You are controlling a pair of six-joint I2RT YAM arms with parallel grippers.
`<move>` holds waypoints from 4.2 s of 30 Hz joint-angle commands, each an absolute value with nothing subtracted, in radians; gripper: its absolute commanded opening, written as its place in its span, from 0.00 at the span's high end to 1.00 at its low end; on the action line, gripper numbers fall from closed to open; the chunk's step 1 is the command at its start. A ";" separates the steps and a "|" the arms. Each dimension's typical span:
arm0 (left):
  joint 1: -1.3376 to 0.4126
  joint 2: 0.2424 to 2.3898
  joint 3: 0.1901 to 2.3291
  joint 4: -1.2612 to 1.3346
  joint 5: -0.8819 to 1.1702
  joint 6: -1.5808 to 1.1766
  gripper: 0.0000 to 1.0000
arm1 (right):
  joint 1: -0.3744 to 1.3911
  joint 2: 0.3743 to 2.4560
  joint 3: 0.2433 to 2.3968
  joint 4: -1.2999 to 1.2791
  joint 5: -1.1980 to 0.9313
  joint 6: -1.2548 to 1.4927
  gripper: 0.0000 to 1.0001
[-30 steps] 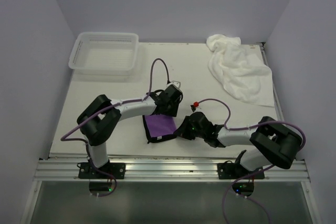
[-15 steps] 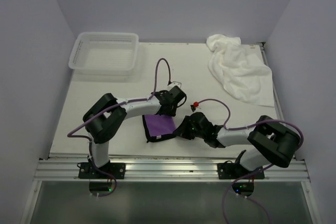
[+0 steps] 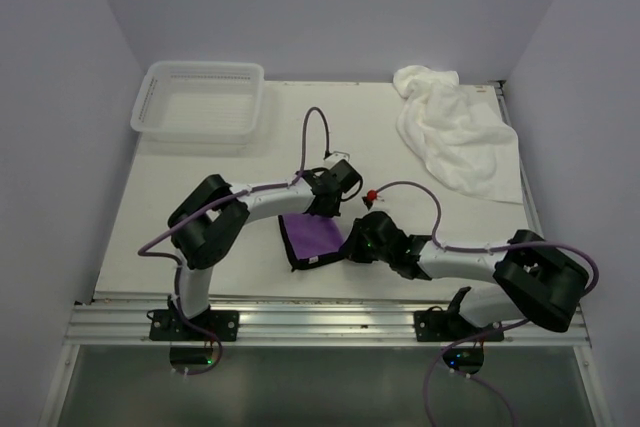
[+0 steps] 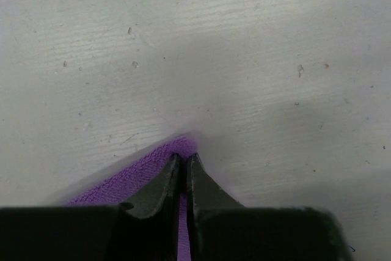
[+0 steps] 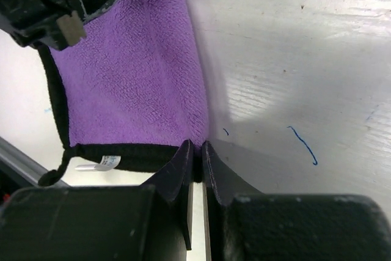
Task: Roll the towels
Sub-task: Roll the towel
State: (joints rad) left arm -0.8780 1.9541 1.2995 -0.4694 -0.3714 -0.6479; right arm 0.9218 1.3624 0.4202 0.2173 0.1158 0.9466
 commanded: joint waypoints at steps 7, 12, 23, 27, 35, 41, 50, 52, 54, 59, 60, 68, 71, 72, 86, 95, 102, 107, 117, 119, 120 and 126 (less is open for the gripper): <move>-0.871 1.887 1.316 -0.309 -0.414 -0.658 1.00 | 1.043 1.359 0.521 -0.041 0.271 0.747 1.00; -0.850 1.842 1.273 -0.197 -0.394 -0.635 1.00 | 1.120 1.422 0.613 -0.139 0.363 0.730 1.00; -0.718 1.818 1.167 0.020 -0.256 -0.585 1.00 | 1.163 1.568 0.862 -0.371 0.561 0.695 1.00; -0.683 1.830 1.157 0.080 -0.200 -0.571 1.00 | 1.163 1.603 0.925 -0.420 0.575 0.667 1.00; -0.635 1.815 1.112 0.170 -0.118 -0.591 1.00 | 1.177 1.675 1.000 -0.552 0.649 0.618 1.00; -0.609 1.829 1.072 0.236 -0.051 -0.600 1.00 | 1.183 1.716 1.028 -0.594 0.693 0.614 1.00; -0.569 1.825 1.026 0.281 -0.006 -0.594 1.00 | 1.203 1.793 1.095 -0.644 0.736 0.569 1.00; -0.568 1.827 1.019 0.288 -0.005 -0.592 1.00 | 1.212 1.808 1.106 -0.650 0.752 0.552 1.00; -0.565 1.829 1.008 0.293 -0.005 -0.592 1.00 | 1.226 1.831 1.117 -0.657 0.758 0.543 1.00; -0.548 1.824 0.980 0.307 -0.005 -0.591 1.00 | 1.249 1.884 1.144 -0.673 0.772 0.515 1.00; -0.546 1.825 0.977 0.310 -0.005 -0.591 1.00 | 1.250 1.890 1.149 -0.673 0.775 0.508 1.00; -0.541 1.821 0.951 0.304 -0.005 -0.574 1.00 | 1.292 1.997 1.224 -0.719 0.804 0.423 1.00; -0.538 1.813 0.943 0.290 -0.006 -0.565 1.00 | 1.307 2.037 1.244 -0.735 0.804 0.390 1.00; -0.537 1.812 0.940 0.282 -0.008 -0.563 1.00 | 1.312 2.049 1.250 -0.742 0.807 0.381 1.00; -0.523 1.787 0.910 0.258 -0.014 -0.528 1.00 | 1.353 2.241 1.428 -0.919 0.828 0.319 1.00; -0.522 1.750 0.900 0.219 -0.028 -0.500 0.76 | 1.356 2.255 1.443 -0.907 0.795 0.281 1.00; -0.519 1.729 0.897 0.189 -0.058 -0.485 0.67 | 1.355 2.279 1.462 -0.913 0.764 0.253 1.00; -0.512 1.674 0.891 0.176 -0.051 -0.485 0.64 | 1.356 2.295 1.476 -0.922 0.761 0.245 1.00; -0.512 1.637 0.907 0.267 0.298 -0.520 0.58 | 1.355 2.301 1.488 -0.922 0.761 0.238 1.00; -0.512 1.667 0.913 0.325 0.407 -0.526 0.59 | 1.355 2.306 1.489 -0.919 0.756 0.238 1.00; -0.514 1.704 0.926 0.336 0.437 -0.535 0.60 | 1.355 2.306 1.488 -0.920 0.755 0.238 1.00; -0.518 1.816 0.940 0.373 0.514 -0.551 0.64 | 1.355 2.319 1.499 -0.925 0.746 0.233 1.00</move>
